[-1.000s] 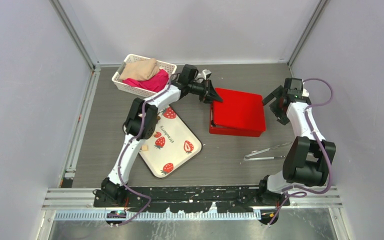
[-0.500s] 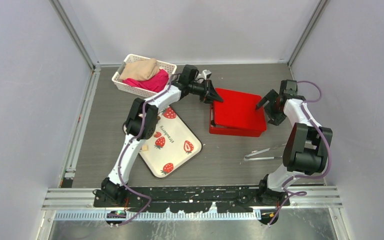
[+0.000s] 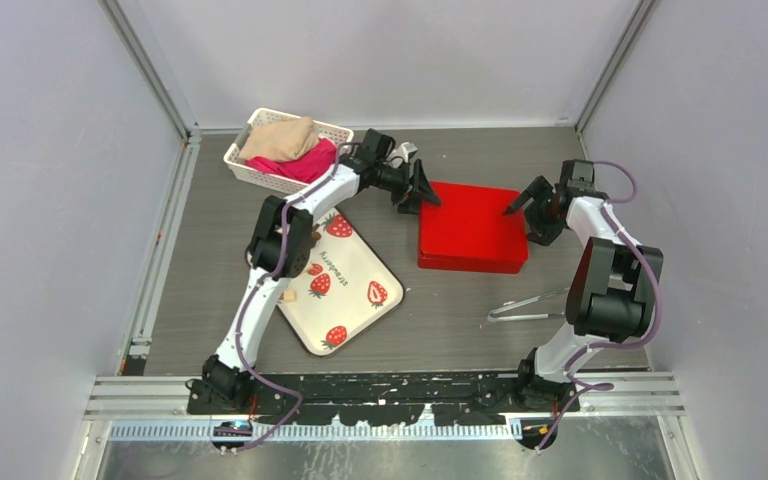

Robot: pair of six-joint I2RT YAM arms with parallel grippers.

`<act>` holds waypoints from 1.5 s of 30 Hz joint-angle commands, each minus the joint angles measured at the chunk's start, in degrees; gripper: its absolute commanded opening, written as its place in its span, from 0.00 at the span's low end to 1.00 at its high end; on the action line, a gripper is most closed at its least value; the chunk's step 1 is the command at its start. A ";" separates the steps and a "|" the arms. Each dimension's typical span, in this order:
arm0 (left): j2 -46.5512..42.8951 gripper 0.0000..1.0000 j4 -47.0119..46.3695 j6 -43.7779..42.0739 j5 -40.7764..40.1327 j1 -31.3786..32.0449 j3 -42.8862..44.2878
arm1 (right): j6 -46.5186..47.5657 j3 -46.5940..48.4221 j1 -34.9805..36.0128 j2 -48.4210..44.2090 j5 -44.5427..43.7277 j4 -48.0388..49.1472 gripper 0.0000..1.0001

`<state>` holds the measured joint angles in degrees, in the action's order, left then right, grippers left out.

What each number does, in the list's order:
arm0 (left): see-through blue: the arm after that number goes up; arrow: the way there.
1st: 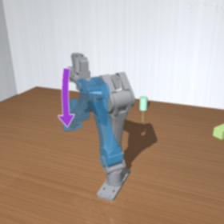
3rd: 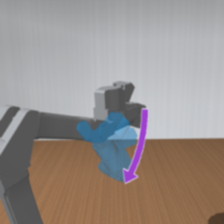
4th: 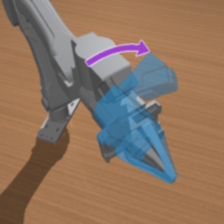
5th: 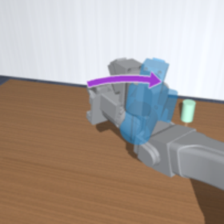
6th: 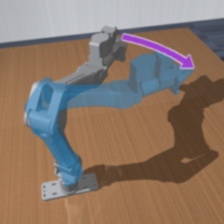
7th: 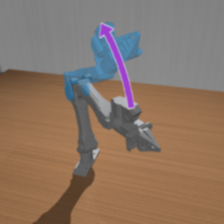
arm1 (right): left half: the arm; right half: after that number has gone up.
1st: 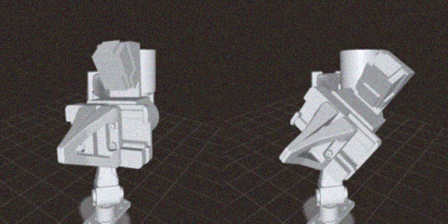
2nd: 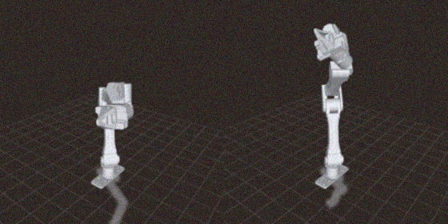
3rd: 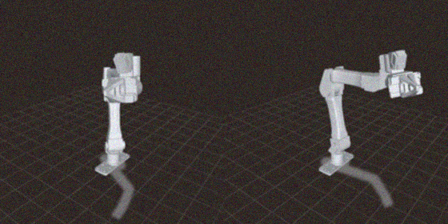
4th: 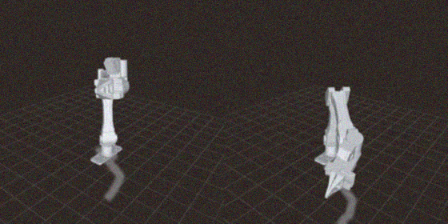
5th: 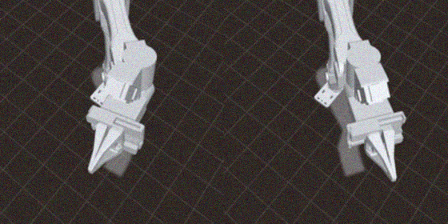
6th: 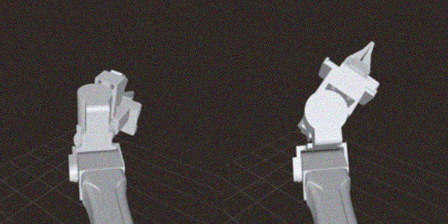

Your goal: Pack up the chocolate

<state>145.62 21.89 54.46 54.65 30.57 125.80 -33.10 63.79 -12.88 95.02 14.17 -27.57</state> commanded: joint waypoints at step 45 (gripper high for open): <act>-8.99 0.79 38.03 -27.37 -23.86 -1.48 12.36 | 1.35 4.29 2.80 0.21 4.92 1.15 0.81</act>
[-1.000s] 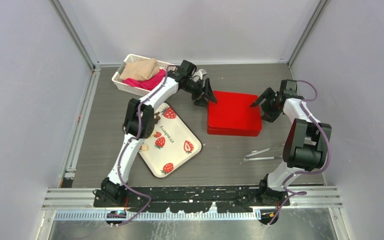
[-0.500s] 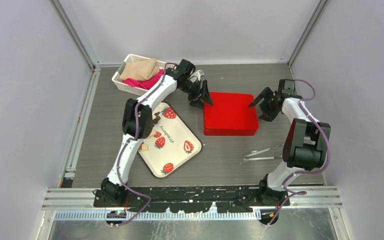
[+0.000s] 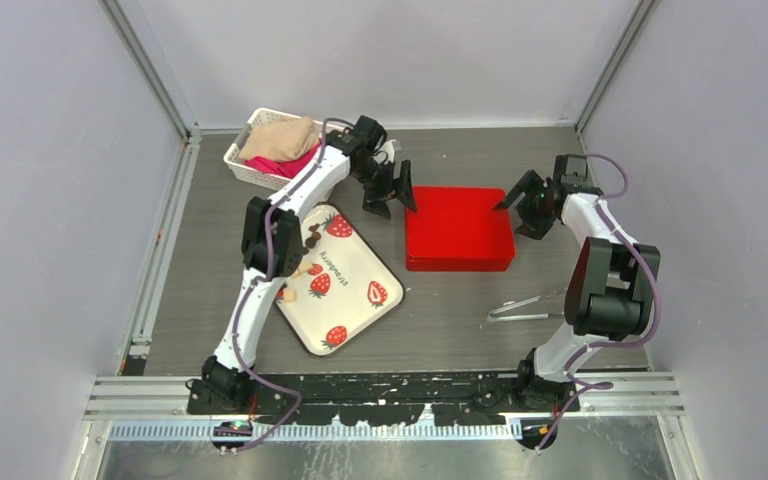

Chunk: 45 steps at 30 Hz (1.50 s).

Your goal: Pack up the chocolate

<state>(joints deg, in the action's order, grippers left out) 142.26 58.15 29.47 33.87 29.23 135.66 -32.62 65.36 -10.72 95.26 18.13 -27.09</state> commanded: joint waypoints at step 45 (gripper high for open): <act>-0.18 0.46 -6.57 4.15 1.37 -3.99 -12.32 | 6.94 16.35 10.09 -3.32 -13.71 -11.01 0.20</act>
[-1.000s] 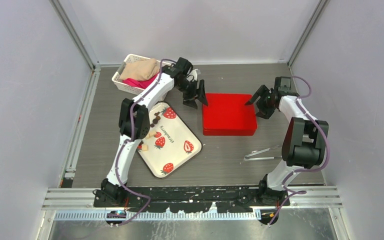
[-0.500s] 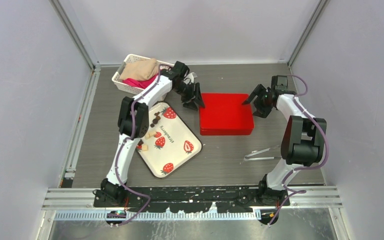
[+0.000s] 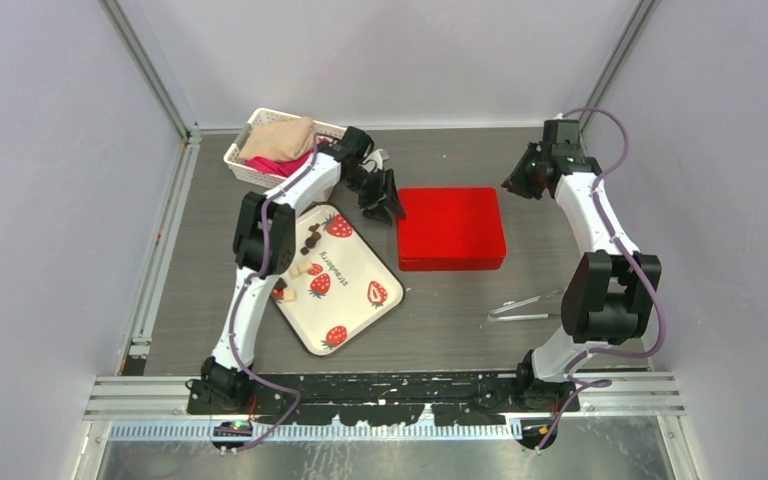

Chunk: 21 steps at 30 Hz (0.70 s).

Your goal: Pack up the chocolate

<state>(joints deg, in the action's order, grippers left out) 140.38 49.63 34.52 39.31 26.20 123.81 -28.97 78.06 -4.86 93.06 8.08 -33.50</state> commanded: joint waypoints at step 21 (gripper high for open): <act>-0.42 0.56 4.88 -1.72 -11.05 -1.50 6.81 | 2.60 -12.95 8.50 -2.18 -9.60 -5.99 0.01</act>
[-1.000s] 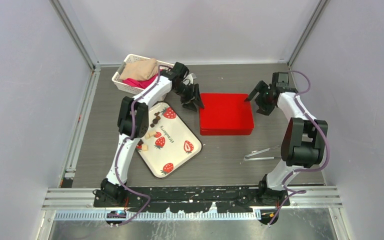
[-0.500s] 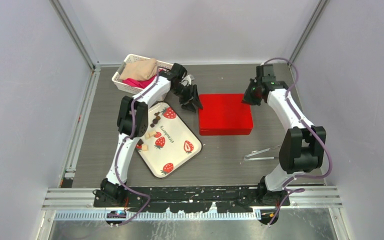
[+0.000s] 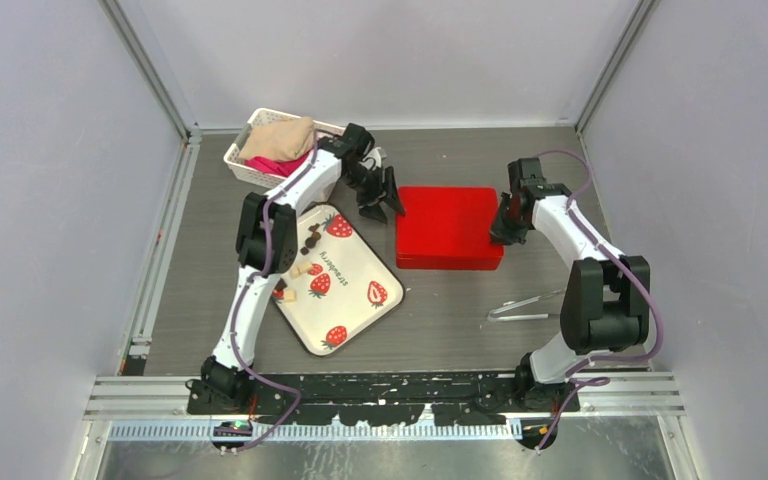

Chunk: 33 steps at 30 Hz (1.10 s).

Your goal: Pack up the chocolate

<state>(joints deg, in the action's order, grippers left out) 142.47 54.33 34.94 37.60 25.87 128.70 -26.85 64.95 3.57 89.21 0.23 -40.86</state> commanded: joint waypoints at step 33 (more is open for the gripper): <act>-8.33 0.00 6.21 -9.18 -31.48 13.51 -8.93 | 1.91 2.99 0.05 4.15 -1.32 -0.17 0.01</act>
<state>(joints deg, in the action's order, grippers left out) 131.24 56.38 25.47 12.12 40.10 121.38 -26.04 67.05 3.57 92.90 0.10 -40.18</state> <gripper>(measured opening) 0.008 0.028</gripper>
